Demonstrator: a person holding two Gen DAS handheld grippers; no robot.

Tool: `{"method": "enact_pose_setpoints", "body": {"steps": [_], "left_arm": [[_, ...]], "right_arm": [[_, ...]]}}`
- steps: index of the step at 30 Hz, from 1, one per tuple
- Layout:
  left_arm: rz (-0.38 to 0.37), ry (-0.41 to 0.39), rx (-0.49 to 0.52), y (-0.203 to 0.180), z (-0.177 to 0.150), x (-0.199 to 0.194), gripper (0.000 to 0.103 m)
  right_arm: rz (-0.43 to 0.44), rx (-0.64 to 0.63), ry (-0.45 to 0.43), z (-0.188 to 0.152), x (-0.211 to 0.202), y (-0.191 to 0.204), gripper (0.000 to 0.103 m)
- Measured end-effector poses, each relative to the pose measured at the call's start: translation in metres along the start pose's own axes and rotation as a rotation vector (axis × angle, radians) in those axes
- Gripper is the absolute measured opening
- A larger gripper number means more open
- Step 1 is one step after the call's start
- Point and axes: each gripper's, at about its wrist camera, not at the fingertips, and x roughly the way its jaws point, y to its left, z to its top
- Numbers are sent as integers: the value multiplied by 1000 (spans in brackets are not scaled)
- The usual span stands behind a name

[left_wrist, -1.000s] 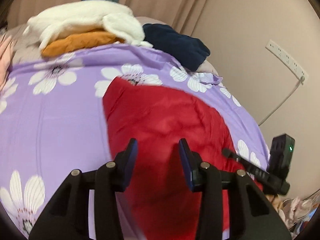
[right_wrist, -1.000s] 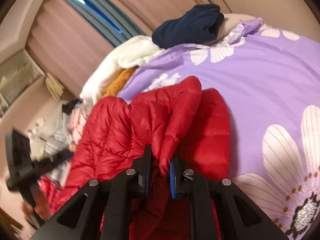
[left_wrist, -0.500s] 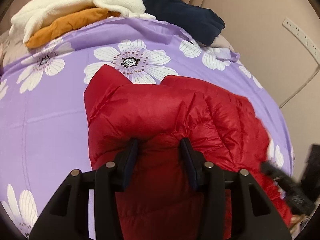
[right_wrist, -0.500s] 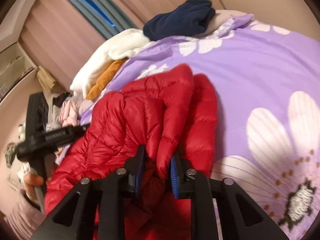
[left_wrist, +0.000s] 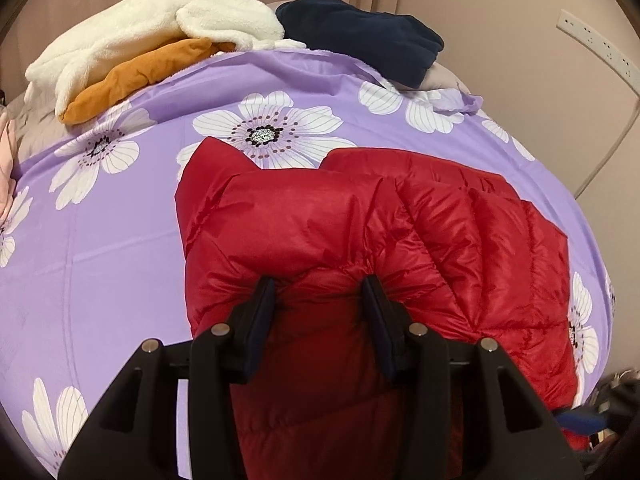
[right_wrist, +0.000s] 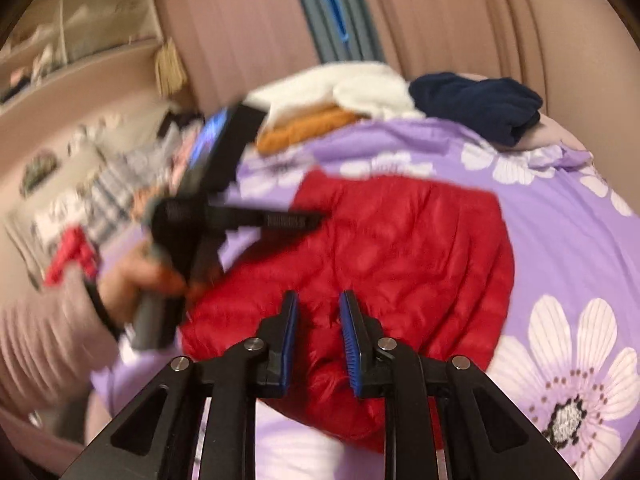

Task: Fold large clothes
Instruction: 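Grasp the folded jacket edge with the right tool and tuck it inward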

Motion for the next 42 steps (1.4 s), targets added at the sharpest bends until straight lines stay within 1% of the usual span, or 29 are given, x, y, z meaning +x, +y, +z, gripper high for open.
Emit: {"method": "enact_pose_setpoints", "body": {"steps": [3,5,7,9,12,14,16,20,22,25,28,31,33,36,38,42], "left_arm": [[9,-14,28,-6,-4,-1,46],[27,-23,52,-10,-6,0,46],[37,-30,57,-11,-8,1,46],[35,-32,52,-10,-8,2,46],[22,-29,32,-5,-7,1,48],[16,-19,-4,-2,-5,-9,48],[-11,-28,-36,2,-6,-25,48],[-101,-71,-62,9,-27,-66,48],[-141,-68,-75,11,-44,-81,48],[-181,-53,-82,11,-64,-90,48],[-192,-24,-80,6,-85,-86,49],[-172,27,-83,3,-93,-72,56],[-166,35,-93,2,-94,-69,58],[-166,31,-90,-1,-90,-69,57],[-161,33,-85,-2,-89,-69,58],[-154,32,-74,-2,-90,-69,58]], "right_arm": [[-31,-30,47,-17,18,-1,23],[-33,-26,46,-29,30,-3,22],[-42,-39,24,-36,35,-5,22],[-48,-44,2,-40,38,-5,22],[-24,-10,-12,-40,36,-9,21],[-2,17,-8,-39,34,-11,21],[13,24,-9,-35,26,-8,21],[40,45,-10,-32,19,-8,21],[50,62,-15,-31,18,-8,21],[59,85,-15,-29,20,-8,21],[61,95,-10,-25,23,-10,21],[65,110,-1,-21,24,-13,21],[62,131,-21,-19,17,-13,21],[78,181,-76,-13,4,-18,21],[70,197,-117,-7,-4,-21,21],[40,208,-191,21,-11,-29,21]]}}
